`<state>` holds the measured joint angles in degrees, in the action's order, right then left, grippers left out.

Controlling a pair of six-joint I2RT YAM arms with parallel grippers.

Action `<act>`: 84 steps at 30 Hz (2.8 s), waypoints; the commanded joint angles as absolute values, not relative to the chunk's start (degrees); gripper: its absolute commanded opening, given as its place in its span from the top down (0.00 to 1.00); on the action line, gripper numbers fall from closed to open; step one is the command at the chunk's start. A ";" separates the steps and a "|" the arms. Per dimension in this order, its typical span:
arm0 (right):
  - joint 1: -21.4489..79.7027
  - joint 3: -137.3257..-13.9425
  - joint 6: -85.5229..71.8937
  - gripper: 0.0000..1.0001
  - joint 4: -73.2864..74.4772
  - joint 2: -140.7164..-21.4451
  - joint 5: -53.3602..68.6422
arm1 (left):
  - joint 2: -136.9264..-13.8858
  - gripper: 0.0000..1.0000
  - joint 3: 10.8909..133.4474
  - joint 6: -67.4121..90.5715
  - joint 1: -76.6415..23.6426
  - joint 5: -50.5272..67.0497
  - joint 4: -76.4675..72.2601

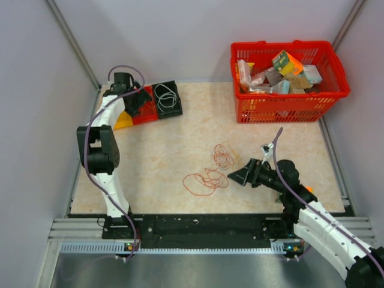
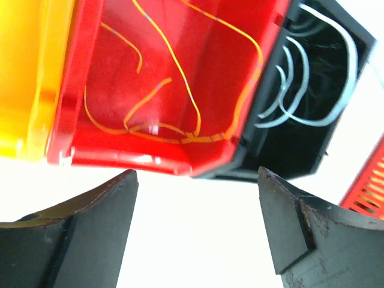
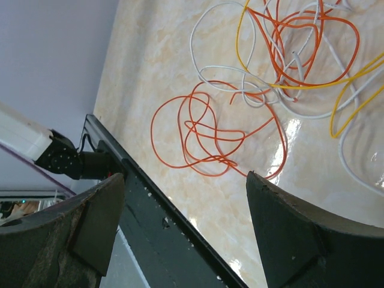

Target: Untangle the cables

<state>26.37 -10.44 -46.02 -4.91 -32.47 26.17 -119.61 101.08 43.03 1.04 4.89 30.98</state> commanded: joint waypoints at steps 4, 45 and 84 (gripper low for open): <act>26.02 -17.66 -41.13 0.19 4.21 -36.38 21.19 | -93.28 0.11 83.00 44.83 -1.65 12.65 18.38; 37.44 -18.98 -45.61 0.30 -15.90 -60.55 17.93 | -71.11 0.83 37.09 41.05 -48.95 10.04 4.20; 29.62 -23.29 -46.06 1.00 -2.38 -65.92 -24.78 | -45.80 1.00 90.26 12.31 -49.66 -34.70 41.40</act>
<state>30.94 -25.04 -48.64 -3.92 -69.45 -20.14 -44.03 88.38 12.51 -49.54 -24.88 38.50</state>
